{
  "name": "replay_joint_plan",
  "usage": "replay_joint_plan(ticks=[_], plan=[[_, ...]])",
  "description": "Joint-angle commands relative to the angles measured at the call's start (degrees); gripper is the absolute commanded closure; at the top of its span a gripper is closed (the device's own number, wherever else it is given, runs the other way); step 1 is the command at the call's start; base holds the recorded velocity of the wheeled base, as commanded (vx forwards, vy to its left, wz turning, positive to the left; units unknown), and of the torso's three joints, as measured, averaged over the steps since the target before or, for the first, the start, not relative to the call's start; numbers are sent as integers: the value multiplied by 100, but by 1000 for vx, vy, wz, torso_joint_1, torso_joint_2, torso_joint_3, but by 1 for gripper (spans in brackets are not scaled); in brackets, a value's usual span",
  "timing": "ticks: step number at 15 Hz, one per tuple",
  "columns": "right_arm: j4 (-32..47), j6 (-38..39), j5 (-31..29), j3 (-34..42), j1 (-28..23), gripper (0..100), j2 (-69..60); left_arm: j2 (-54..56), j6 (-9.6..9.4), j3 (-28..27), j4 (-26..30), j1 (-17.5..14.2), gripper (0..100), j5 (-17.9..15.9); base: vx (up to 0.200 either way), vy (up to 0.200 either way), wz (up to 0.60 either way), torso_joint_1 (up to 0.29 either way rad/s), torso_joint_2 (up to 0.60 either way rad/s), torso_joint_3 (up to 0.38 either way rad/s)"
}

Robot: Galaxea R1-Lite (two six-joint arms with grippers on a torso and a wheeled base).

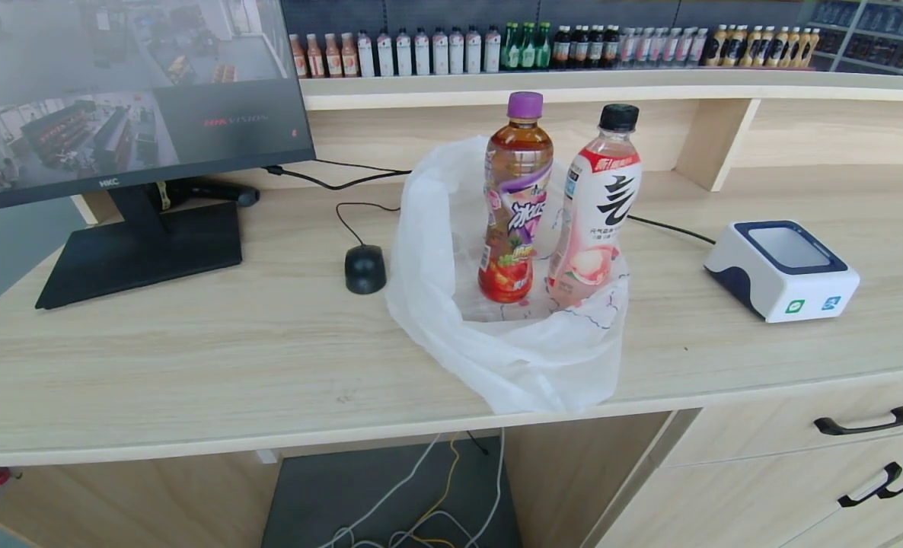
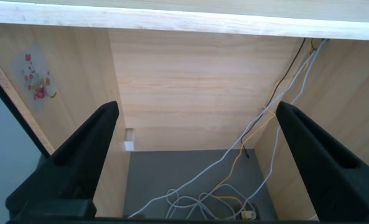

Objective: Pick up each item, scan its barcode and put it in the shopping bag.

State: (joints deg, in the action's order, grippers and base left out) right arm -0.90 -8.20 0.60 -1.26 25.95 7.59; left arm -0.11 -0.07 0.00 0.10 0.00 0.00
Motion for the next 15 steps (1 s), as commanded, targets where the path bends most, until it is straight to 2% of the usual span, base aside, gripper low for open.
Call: replay_joint_plan(ticks=[1, 2, 5, 7, 8, 12, 14, 15], plan=[[178, 29, 28, -24, -486, 0, 172, 2, -1, 0, -1, 0, 0, 0, 0, 0, 0, 0, 0, 0], [178, 29, 11, -24, -741, 0, 181, 2, -1, 0, -1, 0, 0, 0, 0, 0, 0, 0, 0, 0], [169, 38, 37, -24, -2244, 0, -188, 2, -1, 0, -1, 0, 0, 0, 0, 0, 0, 0, 0, 0], [117, 91, 169, 3, -2358, 0, -373, 2, -1, 0, -1, 0, 0, 0, 0, 0, 0, 0, 0, 0], [55, 73, 538, 20, -2358, 0, -373, 2, -1, 0, -1, 0, 0, 0, 0, 0, 0, 0, 0, 0], [90, 478, -16, 126, -2595, 0, -751, 2, -1, 0, -1, 0, 0, 0, 0, 0, 0, 0, 0, 0], [81, 662, -33, 126, -2569, 0, -698, 2, 7, 0, -1, 0, 0, 0, 0, 0, 0, 0, 0, 0], [81, 662, -33, 126, -2569, 0, -716, 2, 7, 0, -1, 0, 0, 0, -200, 0, 0, 7, 2, 7]])
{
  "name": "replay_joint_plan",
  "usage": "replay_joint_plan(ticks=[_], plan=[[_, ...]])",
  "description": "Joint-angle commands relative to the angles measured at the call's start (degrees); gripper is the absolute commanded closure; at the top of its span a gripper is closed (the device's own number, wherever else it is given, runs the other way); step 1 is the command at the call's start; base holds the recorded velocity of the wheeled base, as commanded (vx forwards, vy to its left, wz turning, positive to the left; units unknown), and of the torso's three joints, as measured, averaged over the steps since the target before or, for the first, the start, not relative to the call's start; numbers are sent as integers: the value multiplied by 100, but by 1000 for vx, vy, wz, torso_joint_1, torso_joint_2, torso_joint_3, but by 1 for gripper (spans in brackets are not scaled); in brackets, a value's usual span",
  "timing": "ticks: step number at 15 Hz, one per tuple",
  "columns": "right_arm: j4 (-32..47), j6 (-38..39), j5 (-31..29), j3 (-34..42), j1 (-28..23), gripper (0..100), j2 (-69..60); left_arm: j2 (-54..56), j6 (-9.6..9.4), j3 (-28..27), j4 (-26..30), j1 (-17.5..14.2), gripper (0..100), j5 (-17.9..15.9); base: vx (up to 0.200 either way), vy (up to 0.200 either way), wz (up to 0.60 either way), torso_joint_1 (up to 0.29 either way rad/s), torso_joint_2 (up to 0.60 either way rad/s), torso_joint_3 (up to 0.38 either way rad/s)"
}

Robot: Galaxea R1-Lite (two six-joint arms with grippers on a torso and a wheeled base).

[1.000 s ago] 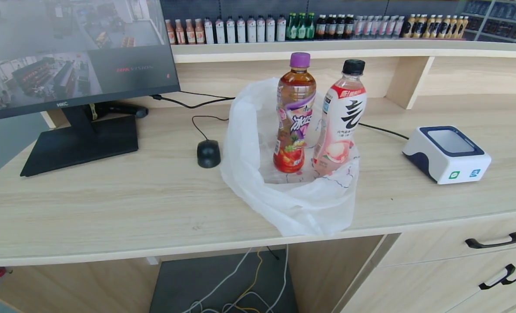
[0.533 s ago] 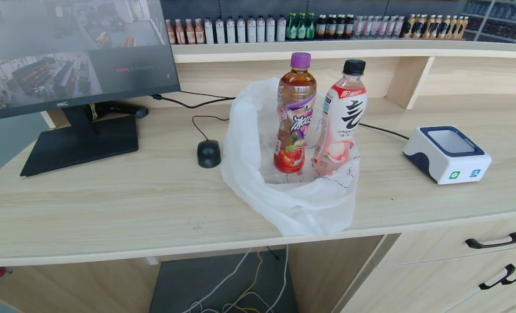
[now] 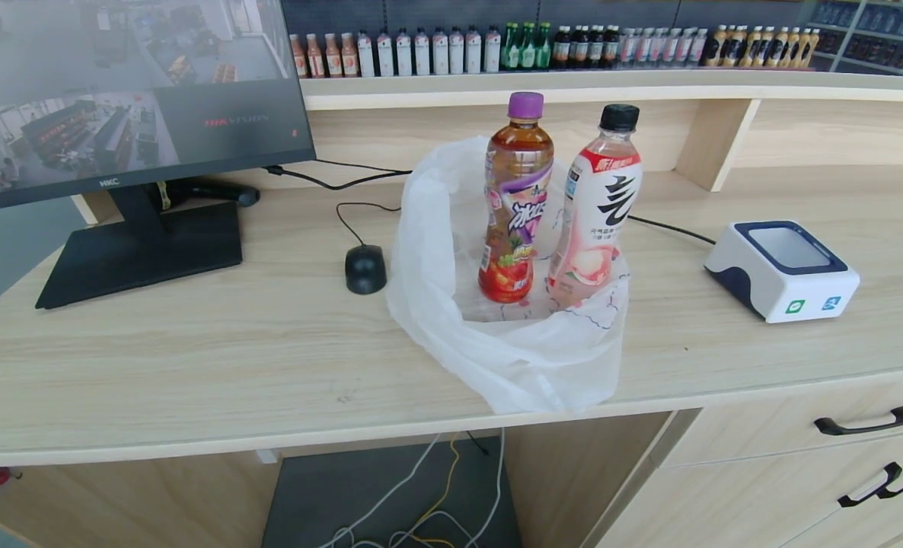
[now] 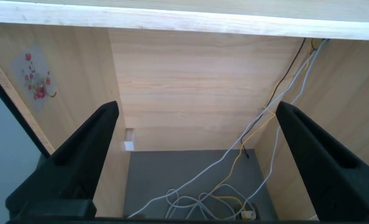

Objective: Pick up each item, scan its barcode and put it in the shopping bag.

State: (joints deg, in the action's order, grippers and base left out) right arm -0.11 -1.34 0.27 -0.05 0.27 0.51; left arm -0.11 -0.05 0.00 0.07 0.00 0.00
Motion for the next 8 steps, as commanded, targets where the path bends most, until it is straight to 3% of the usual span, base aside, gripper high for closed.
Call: replay_joint_plan(ticks=[1, 2, 8], plan=[[2, 90, -9, 5, -9, 0, -51, 2, -4, 0, 1, 0, 0, 0, -200, 0, 0, 12, 2, 7], [2, 152, -18, 5, -9, 0, -51, 2, 5, 0, 1, 0, 0, 0, -200, 0, 0, 22, 12, -2], [2, 117, -18, 5, -9, 0, -51, 2, -13, 0, 1, 0, 0, 0, 0, 0, 0, 0, 0, 0]])
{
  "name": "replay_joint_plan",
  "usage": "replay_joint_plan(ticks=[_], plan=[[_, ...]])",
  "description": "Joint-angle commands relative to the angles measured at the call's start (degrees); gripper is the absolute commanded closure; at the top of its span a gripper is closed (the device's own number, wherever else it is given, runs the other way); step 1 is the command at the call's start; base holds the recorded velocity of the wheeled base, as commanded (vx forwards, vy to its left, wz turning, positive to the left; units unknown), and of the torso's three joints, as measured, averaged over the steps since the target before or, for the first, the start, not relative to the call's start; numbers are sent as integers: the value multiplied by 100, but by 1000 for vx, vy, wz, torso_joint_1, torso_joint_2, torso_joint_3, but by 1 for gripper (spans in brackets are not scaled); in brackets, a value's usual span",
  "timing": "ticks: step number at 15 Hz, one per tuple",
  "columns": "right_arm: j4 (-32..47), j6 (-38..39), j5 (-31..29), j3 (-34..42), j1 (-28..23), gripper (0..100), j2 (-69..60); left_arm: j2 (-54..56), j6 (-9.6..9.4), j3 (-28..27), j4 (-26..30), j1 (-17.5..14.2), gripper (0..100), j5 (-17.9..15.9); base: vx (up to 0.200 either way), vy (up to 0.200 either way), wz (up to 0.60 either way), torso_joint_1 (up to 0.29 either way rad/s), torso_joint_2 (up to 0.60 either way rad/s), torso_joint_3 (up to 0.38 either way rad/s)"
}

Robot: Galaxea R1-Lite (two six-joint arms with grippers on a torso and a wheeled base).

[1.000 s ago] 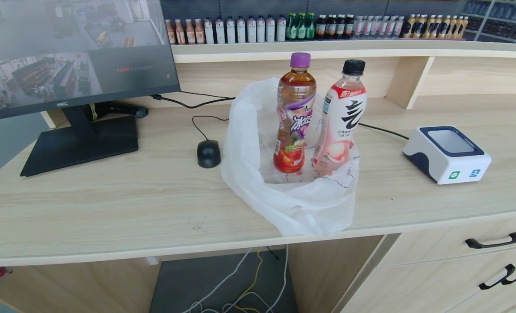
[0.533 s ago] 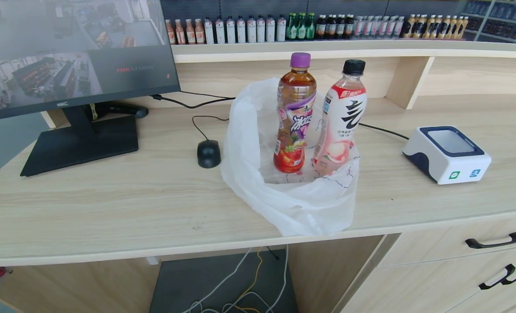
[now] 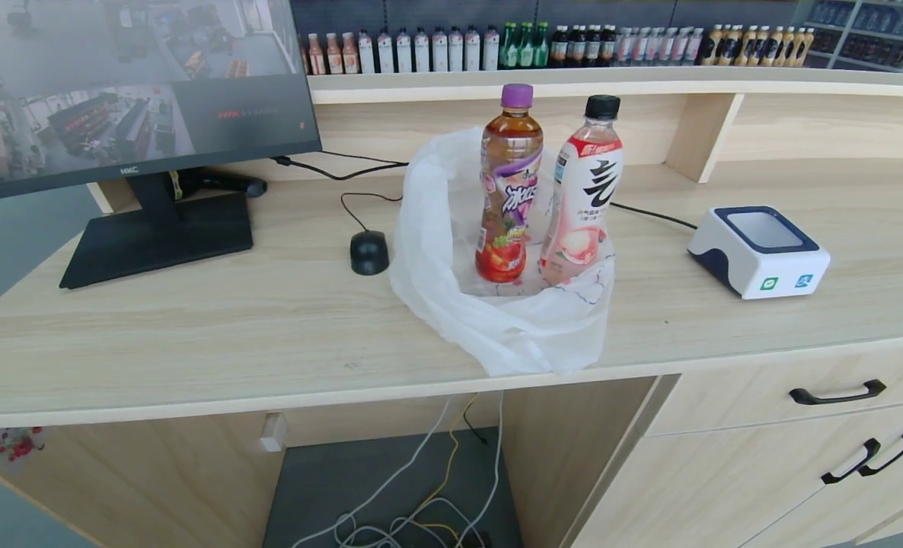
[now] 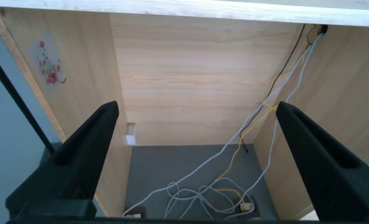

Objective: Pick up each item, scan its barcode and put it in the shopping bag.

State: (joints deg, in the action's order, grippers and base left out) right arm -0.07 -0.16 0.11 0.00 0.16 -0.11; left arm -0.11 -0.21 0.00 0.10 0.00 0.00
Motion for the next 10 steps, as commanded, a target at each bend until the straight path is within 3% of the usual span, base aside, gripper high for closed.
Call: replay_joint_plan(ticks=[1, 2, 10], plan=[[-1, -19, 7, 0, 2, 0, 11, 2, -32, 0, -1, 0, 0, 0, 0, 0, 0, 0, 0, 0], [-1, -46, 7, 0, 2, 0, 11, 2, -102, 0, -1, 0, 0, 0, 0, -200, 0, 2, 2, 2], [-1, -37, 7, 0, 2, 0, 11, 2, -120, 0, 8, 0, 0, 0, 0, -200, 0, 4, 4, 2]])
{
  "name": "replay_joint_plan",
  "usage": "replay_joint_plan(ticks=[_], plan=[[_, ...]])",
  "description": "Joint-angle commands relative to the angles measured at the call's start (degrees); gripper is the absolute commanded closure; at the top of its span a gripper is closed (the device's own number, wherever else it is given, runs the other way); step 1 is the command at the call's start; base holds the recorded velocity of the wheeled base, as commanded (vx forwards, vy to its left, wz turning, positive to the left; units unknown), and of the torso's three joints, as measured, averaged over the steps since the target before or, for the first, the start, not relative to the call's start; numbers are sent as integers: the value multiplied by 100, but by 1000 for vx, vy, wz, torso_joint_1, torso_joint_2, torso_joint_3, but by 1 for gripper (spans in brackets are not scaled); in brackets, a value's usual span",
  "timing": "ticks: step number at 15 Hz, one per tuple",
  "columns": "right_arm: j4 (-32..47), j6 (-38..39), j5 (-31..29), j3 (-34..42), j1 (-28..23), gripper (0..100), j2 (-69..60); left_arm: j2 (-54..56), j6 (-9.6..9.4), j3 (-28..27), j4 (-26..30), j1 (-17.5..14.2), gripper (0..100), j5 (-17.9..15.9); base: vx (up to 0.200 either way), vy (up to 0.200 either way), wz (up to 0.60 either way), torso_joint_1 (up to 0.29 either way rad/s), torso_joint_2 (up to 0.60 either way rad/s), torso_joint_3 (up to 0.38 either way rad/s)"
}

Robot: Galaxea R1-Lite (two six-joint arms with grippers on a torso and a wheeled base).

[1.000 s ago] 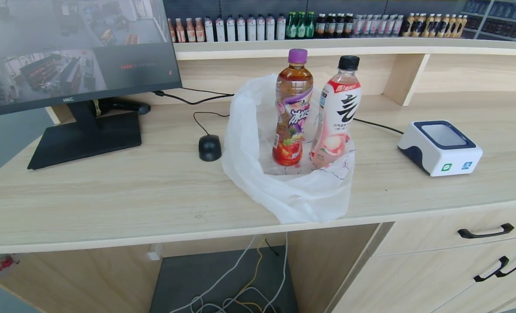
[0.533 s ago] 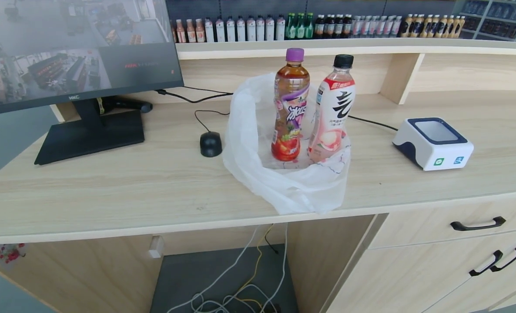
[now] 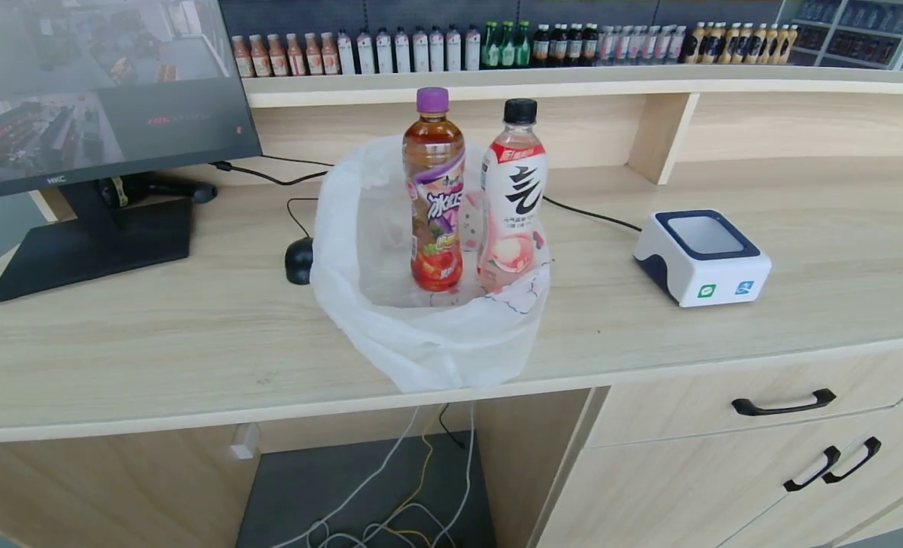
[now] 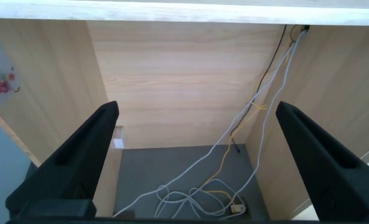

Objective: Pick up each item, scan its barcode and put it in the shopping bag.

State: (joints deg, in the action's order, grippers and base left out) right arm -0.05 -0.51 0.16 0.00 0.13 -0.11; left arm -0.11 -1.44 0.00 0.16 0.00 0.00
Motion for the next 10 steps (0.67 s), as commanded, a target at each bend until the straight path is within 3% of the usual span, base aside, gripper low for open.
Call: replay_joint_plan(ticks=[1, 10], plan=[[-4, 25, 2, 0, 4, 0, 11, 2, 3, 0, 2, 0, 0, 0, 0, -200, 0, 7, -2, -2], [-4, 34, 2, 0, 4, 0, 11, 2, 3, 0, 2, 0, 0, 0, 0, -200, 0, 2, 3, 1]])
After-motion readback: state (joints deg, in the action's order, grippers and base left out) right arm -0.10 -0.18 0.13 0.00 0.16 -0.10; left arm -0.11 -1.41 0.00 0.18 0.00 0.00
